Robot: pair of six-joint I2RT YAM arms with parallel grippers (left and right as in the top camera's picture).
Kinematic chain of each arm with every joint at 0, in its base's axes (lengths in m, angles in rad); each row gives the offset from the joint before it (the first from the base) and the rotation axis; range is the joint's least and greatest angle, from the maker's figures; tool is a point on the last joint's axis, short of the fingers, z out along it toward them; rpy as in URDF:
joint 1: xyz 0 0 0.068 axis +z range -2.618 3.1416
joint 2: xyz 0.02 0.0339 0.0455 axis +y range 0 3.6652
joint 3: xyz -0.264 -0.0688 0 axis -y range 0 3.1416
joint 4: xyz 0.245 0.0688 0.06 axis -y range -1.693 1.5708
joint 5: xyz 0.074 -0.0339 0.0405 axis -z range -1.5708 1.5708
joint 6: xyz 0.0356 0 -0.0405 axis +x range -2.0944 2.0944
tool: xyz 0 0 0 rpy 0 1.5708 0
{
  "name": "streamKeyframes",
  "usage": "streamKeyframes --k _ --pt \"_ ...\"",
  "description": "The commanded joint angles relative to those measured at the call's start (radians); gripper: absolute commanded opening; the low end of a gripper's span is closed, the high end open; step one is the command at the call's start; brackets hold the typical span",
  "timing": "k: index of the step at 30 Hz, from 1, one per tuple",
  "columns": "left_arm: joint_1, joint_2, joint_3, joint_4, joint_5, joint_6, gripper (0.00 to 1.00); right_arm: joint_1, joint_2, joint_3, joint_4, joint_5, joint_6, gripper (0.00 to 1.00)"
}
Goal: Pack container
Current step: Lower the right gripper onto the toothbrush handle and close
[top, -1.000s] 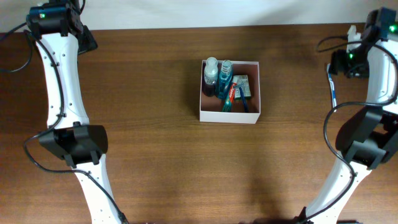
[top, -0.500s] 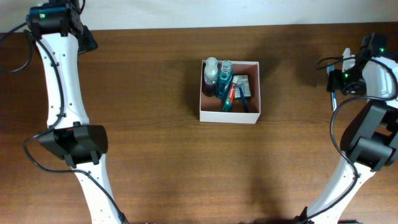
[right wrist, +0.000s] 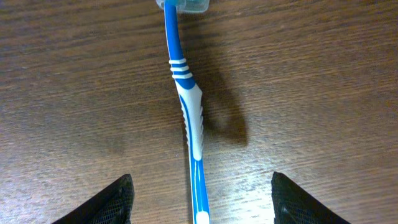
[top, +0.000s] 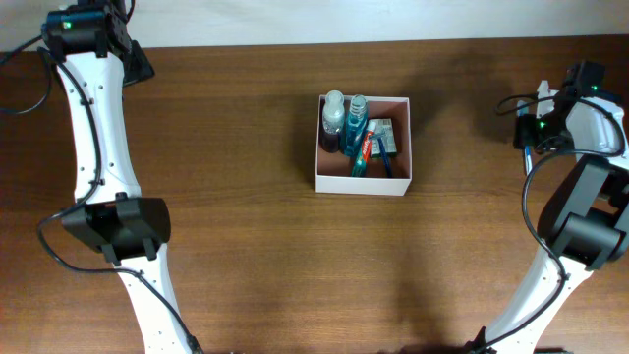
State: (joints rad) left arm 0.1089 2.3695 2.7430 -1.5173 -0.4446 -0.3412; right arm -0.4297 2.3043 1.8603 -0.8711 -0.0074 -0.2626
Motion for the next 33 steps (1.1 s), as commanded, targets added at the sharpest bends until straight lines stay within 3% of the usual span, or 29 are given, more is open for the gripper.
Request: streamKeyframes --k 1,9,12,20,27,33 --pt "0.005 0.005 -0.007 0.002 0.003 -0.010 0.99 -0.004 0.039 -0.008 -0.003 0.002 0.001 0.65" --pt "0.005 0.005 -0.007 0.002 0.003 -0.010 0.99 -0.004 0.061 -0.008 -0.002 -0.007 0.002 0.65" --pt "0.003 0.005 -0.007 0.002 0.003 -0.010 0.99 -0.004 0.061 -0.008 0.001 -0.007 0.006 0.53" --pt "0.003 0.005 -0.007 0.002 0.003 -0.010 0.99 -0.004 0.061 -0.007 0.000 -0.053 0.010 0.04" --pt "0.003 0.005 -0.007 0.002 0.003 -0.010 0.99 -0.004 0.059 0.060 -0.059 -0.098 0.084 0.04" --pt "0.003 0.005 -0.007 0.002 0.003 -0.010 0.99 -0.003 0.058 0.332 -0.274 -0.348 0.085 0.04"
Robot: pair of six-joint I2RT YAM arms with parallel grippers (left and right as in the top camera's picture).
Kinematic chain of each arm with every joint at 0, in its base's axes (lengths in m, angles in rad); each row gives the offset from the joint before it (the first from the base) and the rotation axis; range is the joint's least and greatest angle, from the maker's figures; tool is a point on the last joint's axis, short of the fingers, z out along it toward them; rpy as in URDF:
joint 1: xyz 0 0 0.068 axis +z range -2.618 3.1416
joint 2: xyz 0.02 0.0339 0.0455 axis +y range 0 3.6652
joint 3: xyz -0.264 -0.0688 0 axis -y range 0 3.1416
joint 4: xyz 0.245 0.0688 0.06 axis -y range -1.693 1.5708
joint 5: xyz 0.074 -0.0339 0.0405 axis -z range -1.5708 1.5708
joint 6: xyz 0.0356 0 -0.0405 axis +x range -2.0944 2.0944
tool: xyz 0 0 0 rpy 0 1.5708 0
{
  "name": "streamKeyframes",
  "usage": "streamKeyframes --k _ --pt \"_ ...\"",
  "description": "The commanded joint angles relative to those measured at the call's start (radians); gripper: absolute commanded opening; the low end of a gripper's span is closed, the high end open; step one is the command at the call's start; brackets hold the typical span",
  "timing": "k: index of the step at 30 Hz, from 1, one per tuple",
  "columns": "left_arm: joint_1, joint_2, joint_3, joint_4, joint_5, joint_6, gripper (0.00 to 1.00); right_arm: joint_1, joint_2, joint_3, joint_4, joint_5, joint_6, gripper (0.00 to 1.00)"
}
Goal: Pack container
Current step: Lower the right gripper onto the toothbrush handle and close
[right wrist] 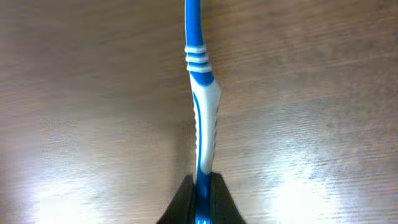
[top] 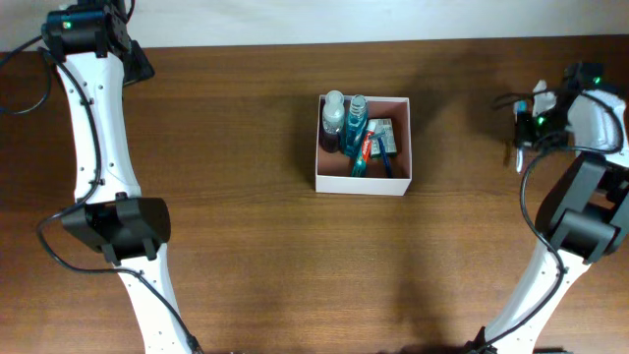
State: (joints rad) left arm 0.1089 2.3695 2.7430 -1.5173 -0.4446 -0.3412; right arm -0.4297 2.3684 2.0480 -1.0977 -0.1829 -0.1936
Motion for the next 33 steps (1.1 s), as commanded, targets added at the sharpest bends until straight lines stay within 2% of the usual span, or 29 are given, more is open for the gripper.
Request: streamKeyframes --k 1,6,11,16,23,29,33 --pt "0.003 0.005 -0.007 0.002 0.003 -0.010 0.99 -0.002 -0.006 0.201 -0.092 -0.225 0.016 0.04" --pt "0.003 0.005 -0.007 0.002 0.003 -0.010 0.99 0.019 -0.006 0.465 -0.316 -0.420 0.015 0.04" --pt "0.003 0.005 -0.007 0.002 0.003 -0.010 0.99 0.074 -0.006 0.617 -0.467 -0.409 0.015 0.04" --pt "0.003 0.005 -0.007 0.002 0.003 -0.010 0.99 0.144 -0.006 0.639 -0.600 -0.408 0.014 0.04" --pt "0.003 0.005 -0.007 0.002 0.003 -0.010 0.99 0.256 -0.006 0.625 -0.601 -0.364 0.024 0.04" --pt "0.003 0.005 -0.007 0.002 0.003 -0.010 0.99 0.355 -0.006 0.625 -0.601 -0.231 0.128 0.04" --pt "0.003 0.005 -0.007 0.002 0.003 -0.010 0.99 0.417 -0.006 0.625 -0.601 -0.223 0.192 0.04"
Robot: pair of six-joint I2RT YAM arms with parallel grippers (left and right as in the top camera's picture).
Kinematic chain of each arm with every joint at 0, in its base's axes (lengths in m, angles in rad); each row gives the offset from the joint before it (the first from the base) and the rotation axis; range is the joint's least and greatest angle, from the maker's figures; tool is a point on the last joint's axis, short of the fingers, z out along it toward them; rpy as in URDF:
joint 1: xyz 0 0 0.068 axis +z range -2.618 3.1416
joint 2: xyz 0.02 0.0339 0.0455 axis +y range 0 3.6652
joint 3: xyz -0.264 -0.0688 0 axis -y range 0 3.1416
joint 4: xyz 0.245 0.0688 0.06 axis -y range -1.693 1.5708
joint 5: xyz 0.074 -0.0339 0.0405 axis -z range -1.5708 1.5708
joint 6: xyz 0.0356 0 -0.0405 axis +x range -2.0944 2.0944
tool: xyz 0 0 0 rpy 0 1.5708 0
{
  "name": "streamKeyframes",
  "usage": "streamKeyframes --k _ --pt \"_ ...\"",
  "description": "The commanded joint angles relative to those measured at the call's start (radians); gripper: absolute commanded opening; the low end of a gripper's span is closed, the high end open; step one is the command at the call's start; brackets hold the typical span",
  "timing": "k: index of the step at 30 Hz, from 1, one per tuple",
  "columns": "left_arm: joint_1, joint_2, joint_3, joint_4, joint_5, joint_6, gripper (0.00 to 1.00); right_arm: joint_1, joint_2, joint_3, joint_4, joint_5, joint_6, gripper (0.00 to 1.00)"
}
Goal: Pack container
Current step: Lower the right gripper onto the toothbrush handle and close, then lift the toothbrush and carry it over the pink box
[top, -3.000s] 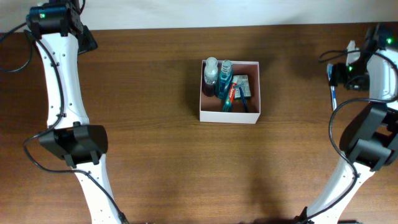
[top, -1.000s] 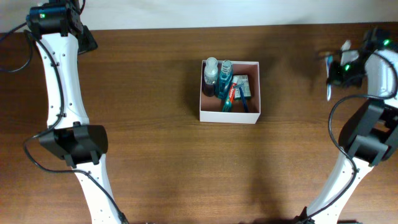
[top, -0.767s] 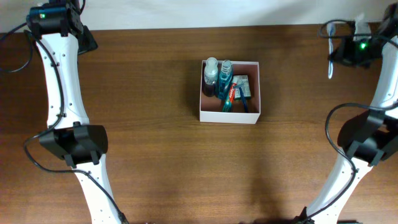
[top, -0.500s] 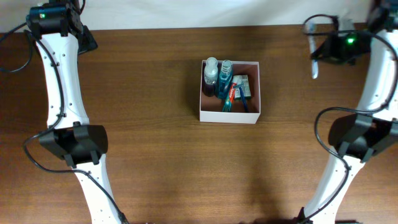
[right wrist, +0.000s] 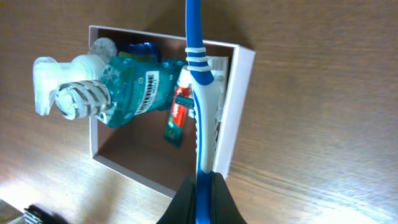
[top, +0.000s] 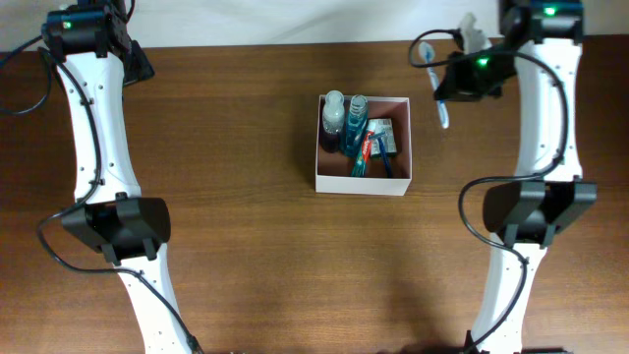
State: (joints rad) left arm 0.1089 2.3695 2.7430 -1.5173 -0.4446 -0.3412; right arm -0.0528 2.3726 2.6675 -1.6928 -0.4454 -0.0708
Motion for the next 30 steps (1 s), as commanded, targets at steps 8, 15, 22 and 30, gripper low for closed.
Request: streamKeyframes --k 8,15,22,30 --pt "0.003 0.005 -0.007 0.002 0.003 -0.010 0.99 0.142 -0.010 -0.005 -0.006 0.113 0.110 0.04" --pt "0.003 0.005 -0.007 0.002 0.003 -0.010 0.99 0.135 -0.010 -0.010 -0.006 0.161 0.105 0.04" --pt "0.003 0.005 -0.007 0.002 0.003 -0.010 0.99 0.132 -0.022 -0.010 -0.006 0.078 0.106 0.04" --pt "0.003 0.005 -0.007 0.002 0.003 -0.010 0.99 0.110 -0.113 -0.010 -0.006 0.202 0.157 0.04"
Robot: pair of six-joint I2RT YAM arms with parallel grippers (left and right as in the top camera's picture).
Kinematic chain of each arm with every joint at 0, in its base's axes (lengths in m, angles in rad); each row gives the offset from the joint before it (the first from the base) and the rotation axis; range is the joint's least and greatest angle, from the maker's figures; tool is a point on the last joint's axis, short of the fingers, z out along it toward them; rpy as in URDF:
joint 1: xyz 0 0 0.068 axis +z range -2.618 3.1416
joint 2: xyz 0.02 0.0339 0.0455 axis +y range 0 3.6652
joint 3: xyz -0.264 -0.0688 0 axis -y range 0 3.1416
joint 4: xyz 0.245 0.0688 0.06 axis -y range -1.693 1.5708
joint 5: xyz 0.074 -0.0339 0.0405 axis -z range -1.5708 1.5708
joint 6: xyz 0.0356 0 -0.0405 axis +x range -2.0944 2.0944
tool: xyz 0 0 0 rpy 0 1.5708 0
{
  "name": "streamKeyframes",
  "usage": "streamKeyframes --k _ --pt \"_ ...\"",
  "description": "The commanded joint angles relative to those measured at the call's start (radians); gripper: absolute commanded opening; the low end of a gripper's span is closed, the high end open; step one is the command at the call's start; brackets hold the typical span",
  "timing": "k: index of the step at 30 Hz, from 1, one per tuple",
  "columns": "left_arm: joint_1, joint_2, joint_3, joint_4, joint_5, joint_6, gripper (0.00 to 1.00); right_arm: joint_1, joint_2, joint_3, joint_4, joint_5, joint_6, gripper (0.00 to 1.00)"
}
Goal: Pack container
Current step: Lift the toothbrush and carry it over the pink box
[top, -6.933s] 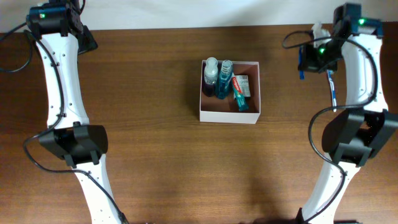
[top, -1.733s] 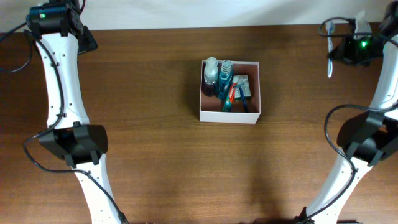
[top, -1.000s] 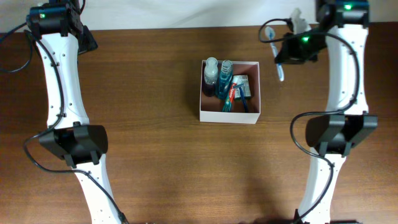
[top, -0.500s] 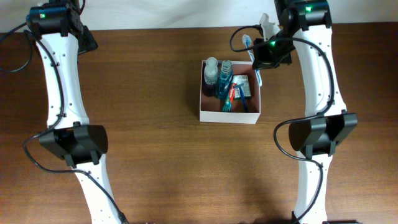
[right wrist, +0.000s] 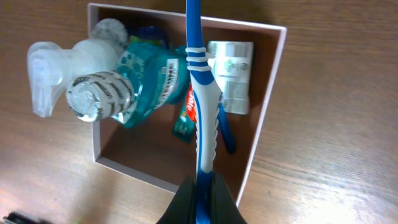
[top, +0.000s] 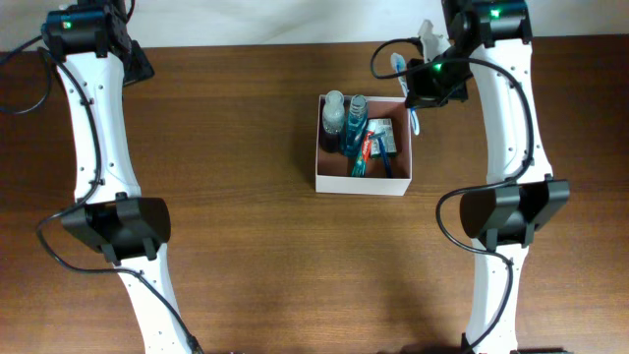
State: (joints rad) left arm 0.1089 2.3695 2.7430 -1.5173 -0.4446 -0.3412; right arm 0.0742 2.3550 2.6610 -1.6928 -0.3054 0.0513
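Observation:
My right gripper (right wrist: 200, 186) is shut on the lower handle of a blue and white toothbrush (right wrist: 202, 106). It holds the brush in the air above the right half of the white box (right wrist: 268, 118). In the overhead view the right gripper (top: 432, 81) hangs over the box's back right corner (top: 407, 98), the toothbrush (top: 414, 118) pointing down past it. Inside lie a teal mouthwash bottle (right wrist: 146, 78), a clear pump bottle (right wrist: 93, 93), a toothpaste tube (right wrist: 185, 115), a second blue toothbrush (right wrist: 226, 134) and a white packet (right wrist: 231, 71). My left gripper (top: 141, 64) rests at the far back left, its jaws too dark to read.
The box (top: 362, 183) stands in the middle of the brown wooden table (top: 246, 256). The left arm (top: 98, 128) runs along the left side, and the right arm (top: 511, 147) rises along the right side.
My right gripper, still shut on the toothbrush, has moved left. It was just off the box's right wall and now holds the brush over the box's right half.
The toothbrush first lay on the table at the far right between my open right fingers. Then the gripper was shut on its handle. Later it held the brush raised beside the box's right wall, and now over the box. The left arm stayed still.

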Motion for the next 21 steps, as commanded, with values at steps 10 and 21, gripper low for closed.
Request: streamKeyframes --k 10,21 --pt "0.003 0.005 -0.007 0.002 0.003 -0.010 0.99 0.003 -0.153 -0.056 -0.006 0.141 0.105 0.04" --pt "0.003 0.005 -0.007 0.002 0.003 -0.010 0.99 0.016 -0.153 -0.299 -0.006 0.280 0.231 0.04"
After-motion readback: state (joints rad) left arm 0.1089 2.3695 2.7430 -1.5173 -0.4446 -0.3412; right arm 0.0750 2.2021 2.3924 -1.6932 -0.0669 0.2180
